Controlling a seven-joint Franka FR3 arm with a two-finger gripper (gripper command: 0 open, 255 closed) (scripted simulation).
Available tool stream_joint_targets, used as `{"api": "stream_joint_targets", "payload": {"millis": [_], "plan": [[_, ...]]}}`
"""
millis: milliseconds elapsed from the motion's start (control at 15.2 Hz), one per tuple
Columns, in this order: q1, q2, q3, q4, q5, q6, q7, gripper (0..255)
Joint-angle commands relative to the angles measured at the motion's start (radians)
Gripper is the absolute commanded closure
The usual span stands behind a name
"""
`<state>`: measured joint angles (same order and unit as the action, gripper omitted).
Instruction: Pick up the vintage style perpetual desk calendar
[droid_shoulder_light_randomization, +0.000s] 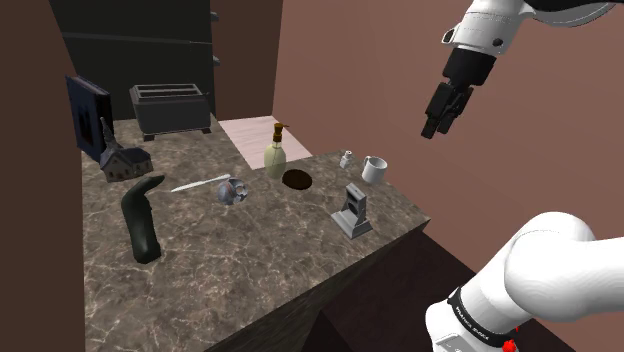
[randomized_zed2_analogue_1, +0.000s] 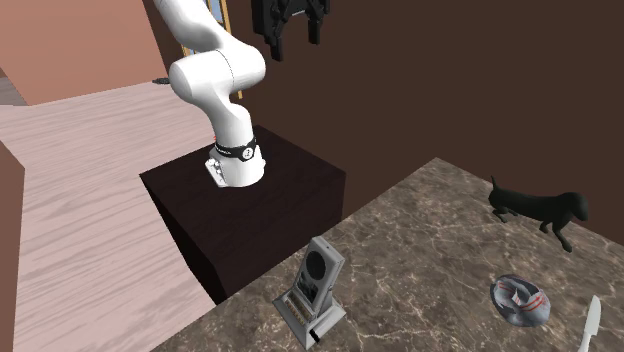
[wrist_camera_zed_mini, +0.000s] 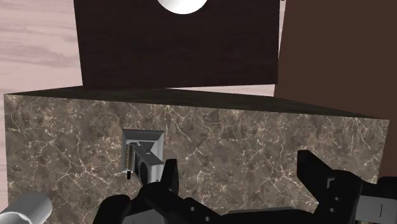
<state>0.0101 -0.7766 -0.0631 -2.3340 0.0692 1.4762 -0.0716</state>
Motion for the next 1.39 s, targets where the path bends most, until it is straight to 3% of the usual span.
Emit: {"api": "stream_joint_targets", "payload": {"millis": [0, 660, 1320], "plan": [[0.0, 0.0, 0.0, 0.0, 0.0, 0.0, 0.0, 0], [-0.041, 0.154, 0.044, -0.206, -0.065, 0.365, 0.07, 0], [-0.105, 0.462, 0.071, -0.272, -0.172, 0.739, 0.185, 0]]}}
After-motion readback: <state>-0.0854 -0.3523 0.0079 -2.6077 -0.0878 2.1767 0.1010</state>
